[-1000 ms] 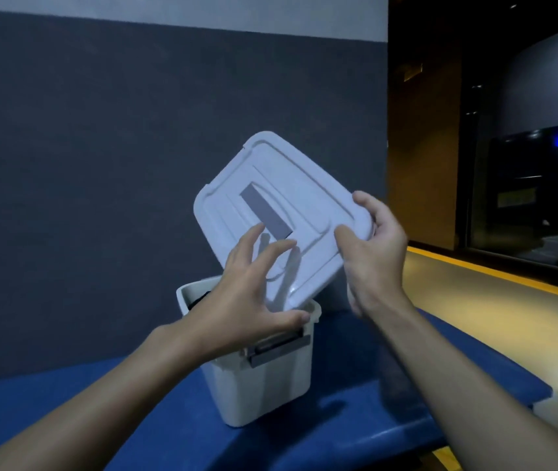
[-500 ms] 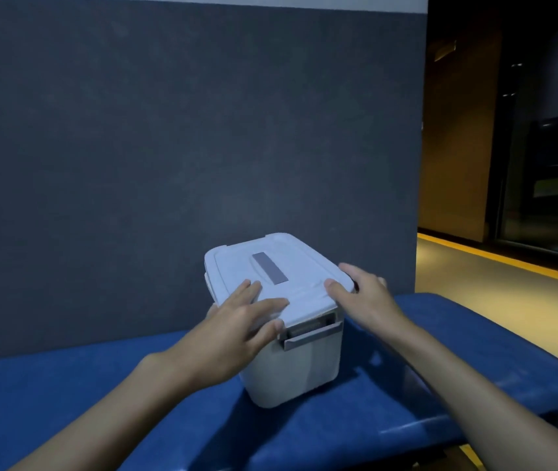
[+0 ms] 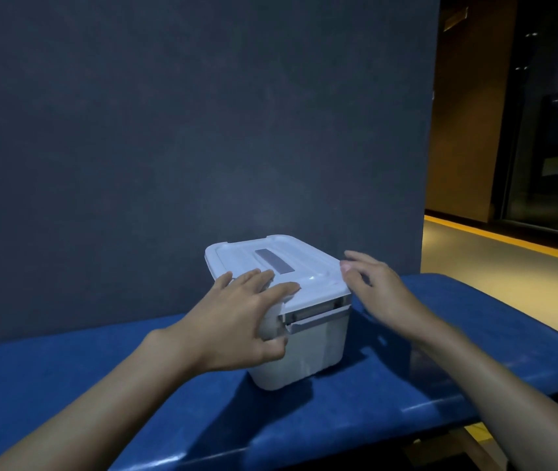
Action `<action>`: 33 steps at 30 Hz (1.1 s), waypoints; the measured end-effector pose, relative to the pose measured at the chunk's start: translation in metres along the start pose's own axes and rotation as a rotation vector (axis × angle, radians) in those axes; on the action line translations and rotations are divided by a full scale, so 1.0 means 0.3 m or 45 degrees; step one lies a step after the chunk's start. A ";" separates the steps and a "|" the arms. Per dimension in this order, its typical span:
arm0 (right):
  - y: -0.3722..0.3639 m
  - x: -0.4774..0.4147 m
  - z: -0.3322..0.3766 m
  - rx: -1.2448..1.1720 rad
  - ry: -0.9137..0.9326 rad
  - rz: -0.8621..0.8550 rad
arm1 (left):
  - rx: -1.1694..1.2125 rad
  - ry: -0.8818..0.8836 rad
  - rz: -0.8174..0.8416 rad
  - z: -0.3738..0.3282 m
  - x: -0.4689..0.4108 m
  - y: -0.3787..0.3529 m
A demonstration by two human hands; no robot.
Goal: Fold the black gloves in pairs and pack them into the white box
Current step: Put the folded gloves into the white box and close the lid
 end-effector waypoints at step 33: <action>-0.036 0.051 0.030 -0.261 0.213 0.038 | 0.502 -0.006 -0.249 0.150 0.052 -0.062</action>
Point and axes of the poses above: each hand's wrist, its own x-axis away from the middle knuckle, its own y-axis out of the back of the hand, z = x × y, the point moved 3 cm from there along -x, towards the middle knuckle, and after that the axes turned 2 degrees about -z, right-handed, at the moved point
